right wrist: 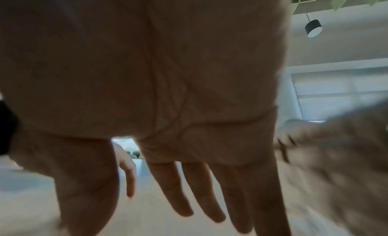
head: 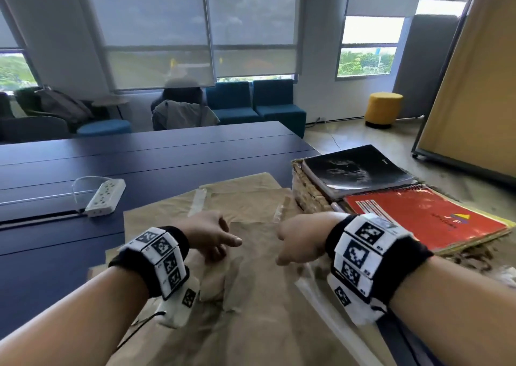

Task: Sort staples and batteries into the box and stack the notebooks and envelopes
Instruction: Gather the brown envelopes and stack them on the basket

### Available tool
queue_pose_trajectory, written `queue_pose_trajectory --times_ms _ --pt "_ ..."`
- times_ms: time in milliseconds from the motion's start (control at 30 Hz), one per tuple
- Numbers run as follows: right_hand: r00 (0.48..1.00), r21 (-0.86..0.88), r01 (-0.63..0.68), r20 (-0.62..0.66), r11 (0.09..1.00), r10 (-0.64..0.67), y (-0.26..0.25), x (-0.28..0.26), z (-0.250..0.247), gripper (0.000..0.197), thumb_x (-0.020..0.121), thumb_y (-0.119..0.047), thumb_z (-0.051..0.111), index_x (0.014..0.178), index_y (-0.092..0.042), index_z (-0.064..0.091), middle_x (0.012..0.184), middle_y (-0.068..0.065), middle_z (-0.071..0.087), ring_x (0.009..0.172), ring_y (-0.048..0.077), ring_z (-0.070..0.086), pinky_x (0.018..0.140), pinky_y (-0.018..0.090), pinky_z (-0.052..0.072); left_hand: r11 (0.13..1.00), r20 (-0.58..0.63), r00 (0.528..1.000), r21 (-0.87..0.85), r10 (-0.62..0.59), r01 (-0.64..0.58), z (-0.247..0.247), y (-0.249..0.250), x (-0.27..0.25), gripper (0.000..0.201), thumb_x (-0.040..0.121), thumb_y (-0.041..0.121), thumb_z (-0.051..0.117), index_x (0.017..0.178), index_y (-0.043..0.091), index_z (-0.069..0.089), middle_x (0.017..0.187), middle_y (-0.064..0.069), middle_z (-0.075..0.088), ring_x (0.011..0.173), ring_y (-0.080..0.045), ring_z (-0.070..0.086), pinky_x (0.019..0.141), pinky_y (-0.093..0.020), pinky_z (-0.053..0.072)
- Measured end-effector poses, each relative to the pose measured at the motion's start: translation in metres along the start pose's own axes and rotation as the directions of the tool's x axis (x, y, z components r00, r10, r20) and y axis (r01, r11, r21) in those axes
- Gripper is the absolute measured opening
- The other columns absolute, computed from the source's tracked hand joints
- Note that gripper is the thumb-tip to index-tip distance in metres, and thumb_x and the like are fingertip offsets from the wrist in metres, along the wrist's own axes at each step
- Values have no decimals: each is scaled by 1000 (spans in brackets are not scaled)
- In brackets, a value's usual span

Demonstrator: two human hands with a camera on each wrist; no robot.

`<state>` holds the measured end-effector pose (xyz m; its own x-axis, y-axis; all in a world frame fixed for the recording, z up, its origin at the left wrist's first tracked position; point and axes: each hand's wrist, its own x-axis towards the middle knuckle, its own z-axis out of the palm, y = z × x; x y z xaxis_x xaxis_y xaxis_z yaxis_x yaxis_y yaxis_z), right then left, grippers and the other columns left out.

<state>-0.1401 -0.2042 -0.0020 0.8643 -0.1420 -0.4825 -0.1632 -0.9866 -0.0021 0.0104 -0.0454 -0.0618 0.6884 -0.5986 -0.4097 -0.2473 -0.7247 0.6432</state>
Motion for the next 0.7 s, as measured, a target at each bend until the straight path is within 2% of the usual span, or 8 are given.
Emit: queue_pose_trajectory --times_ms 67,133,167,267,400,500,567,700 --pt "998 10 -21 60 1000 20 3 6 11 36 103 -28 57 131 -7 65 132 7 66 112 24 61 79 13 44 991 10 1000 -132 3 -2 4 4 -6 31 87 13 80 98 3 53 70 -17 66 48 -17 64 46 -25 53" --pt "995 65 -62 80 996 57 7 8 21 30 100 -28 61 120 -8 71 119 8 73 93 21 65 83 25 53 974 8 1000 -225 -3 5 8 3 -8 35 86 9 80 103 4 51 70 -16 66 45 -14 63 45 -24 51" --pt "996 84 -69 64 994 64 10 8 27 32 97 -31 62 119 -9 70 116 9 73 93 21 67 86 32 55 972 18 1000 -233 6 -2 8 0 -7 36 85 11 81 106 2 54 73 -17 66 47 -14 63 47 -24 50" --pt "998 63 -58 -8 996 58 18 10 40 46 93 -35 62 134 -12 62 132 8 63 116 27 63 101 45 52 969 48 998 -245 42 -29 10 -3 -9 31 82 24 83 98 0 70 76 -11 59 51 -10 54 51 -20 42" --pt "998 125 -49 -30 991 53 20 9 44 53 95 -34 61 143 -12 52 144 10 52 127 31 55 107 44 47 959 29 999 -281 43 -33 15 4 -15 24 86 25 80 87 9 63 65 -3 54 48 -9 47 44 -17 37" --pt "998 176 -38 -50 984 48 25 10 46 54 98 -34 61 145 -11 50 148 11 49 131 33 53 110 45 45 992 24 999 123 33 -36 16 9 -23 38 89 38 77 98 5 61 74 -8 63 55 -17 56 41 -20 42" --pt "997 192 -46 -51 980 56 26 9 48 55 99 -33 60 148 -11 47 153 12 44 135 34 49 113 46 42 969 -28 999 246 20 -12 16 12 -29 45 88 47 76 102 9 56 76 -7 69 58 -18 65 44 -23 48" --pt "996 218 -48 -67 975 64 24 8 53 58 100 -34 59 151 -12 42 159 11 34 141 34 43 115 45 38 999 6 999 -15 -43 43 22 15 -32 62 82 43 83 124 17 44 70 -10 66 55 -21 67 54 -30 56"
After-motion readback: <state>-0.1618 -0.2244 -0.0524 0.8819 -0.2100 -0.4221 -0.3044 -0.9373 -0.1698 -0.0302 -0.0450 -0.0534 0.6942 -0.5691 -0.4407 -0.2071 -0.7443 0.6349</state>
